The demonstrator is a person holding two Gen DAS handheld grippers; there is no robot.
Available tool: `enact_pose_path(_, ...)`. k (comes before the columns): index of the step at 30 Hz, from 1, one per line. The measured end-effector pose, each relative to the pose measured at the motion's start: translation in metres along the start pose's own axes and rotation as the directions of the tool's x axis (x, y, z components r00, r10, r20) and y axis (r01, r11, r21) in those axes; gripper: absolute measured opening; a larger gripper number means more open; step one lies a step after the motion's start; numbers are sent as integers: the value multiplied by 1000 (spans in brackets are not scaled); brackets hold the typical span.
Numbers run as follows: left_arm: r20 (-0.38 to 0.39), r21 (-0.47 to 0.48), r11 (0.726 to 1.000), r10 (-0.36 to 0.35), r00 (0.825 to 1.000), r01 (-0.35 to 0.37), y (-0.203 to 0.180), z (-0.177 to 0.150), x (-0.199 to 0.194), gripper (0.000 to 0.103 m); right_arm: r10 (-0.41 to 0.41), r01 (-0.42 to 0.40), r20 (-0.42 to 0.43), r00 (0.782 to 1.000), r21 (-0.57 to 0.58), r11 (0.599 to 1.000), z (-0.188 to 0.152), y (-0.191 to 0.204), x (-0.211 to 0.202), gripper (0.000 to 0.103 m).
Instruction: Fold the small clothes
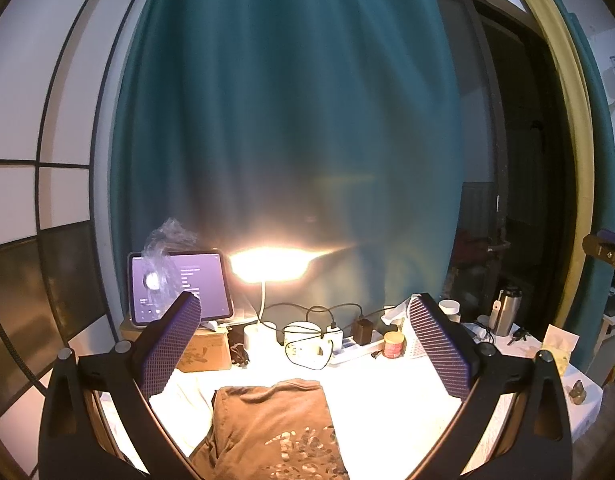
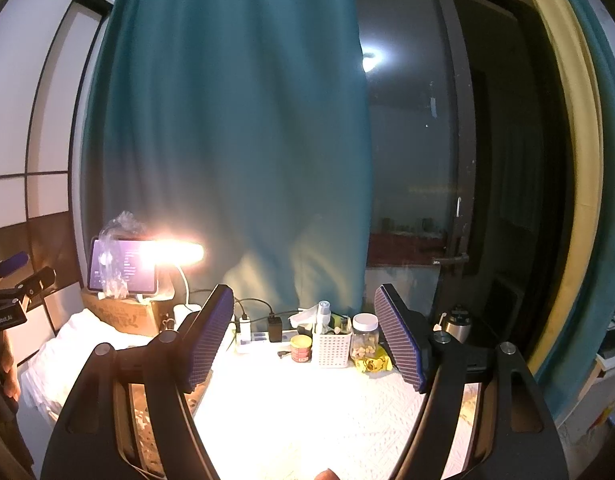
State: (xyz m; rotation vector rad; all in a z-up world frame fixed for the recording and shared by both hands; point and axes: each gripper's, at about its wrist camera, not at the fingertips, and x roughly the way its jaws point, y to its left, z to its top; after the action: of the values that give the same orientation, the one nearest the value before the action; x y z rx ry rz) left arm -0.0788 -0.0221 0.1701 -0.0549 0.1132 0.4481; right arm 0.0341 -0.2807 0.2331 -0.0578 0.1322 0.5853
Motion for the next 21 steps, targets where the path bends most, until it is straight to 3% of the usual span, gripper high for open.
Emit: enact_pose_path(21,-4,9,1000,1,1000,-1,1,0,2,103,29,-28,-19,999,11,1000,-2,-7,7,76)
